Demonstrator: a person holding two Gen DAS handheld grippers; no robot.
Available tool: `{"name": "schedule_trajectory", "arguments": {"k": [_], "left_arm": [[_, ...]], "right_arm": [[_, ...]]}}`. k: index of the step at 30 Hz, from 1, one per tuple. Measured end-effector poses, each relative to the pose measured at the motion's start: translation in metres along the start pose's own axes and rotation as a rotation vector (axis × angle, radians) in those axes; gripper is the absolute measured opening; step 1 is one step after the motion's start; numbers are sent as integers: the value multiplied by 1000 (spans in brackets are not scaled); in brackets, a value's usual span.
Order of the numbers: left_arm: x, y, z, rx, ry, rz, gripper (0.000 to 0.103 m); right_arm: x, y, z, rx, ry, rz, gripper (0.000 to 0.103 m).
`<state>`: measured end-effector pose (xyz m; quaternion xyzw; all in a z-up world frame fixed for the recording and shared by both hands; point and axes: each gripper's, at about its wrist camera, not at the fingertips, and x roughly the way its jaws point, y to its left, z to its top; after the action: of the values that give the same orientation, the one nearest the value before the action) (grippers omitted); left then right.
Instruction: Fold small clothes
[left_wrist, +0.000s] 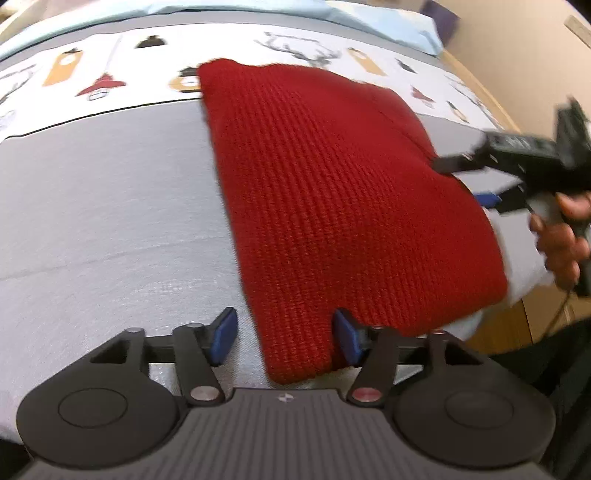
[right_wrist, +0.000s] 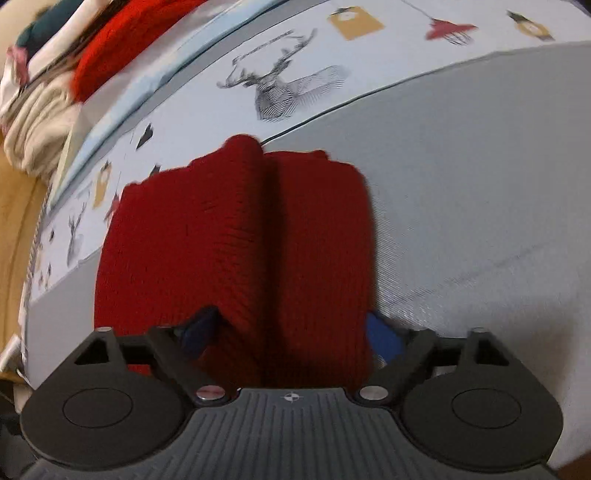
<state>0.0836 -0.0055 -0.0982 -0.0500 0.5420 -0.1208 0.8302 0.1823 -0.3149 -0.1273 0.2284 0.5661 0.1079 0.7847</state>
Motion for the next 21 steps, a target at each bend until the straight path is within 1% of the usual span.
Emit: {"name": "schedule_trajectory", "arguments": {"k": [4,8,14,17,21], "left_arm": [[-17,-6,9,-7,-28,51,67],[-37,-12,15,-9,-47,77,71],[-52,-16,29,4,-71,58,77],[-50,-12,39,3,-58,32,77],[-47,-1,68,43,-53,26,80]], "right_arm": [[-14,-10,-8,19,-31,26,87],[-23,-12,-14,22,-55,48,87],[-20,-16,-17,47,-38,61,87],[-14,-16,-15,50,-25,62,88],[-5,-15,-12,47,-6,53,94]]}}
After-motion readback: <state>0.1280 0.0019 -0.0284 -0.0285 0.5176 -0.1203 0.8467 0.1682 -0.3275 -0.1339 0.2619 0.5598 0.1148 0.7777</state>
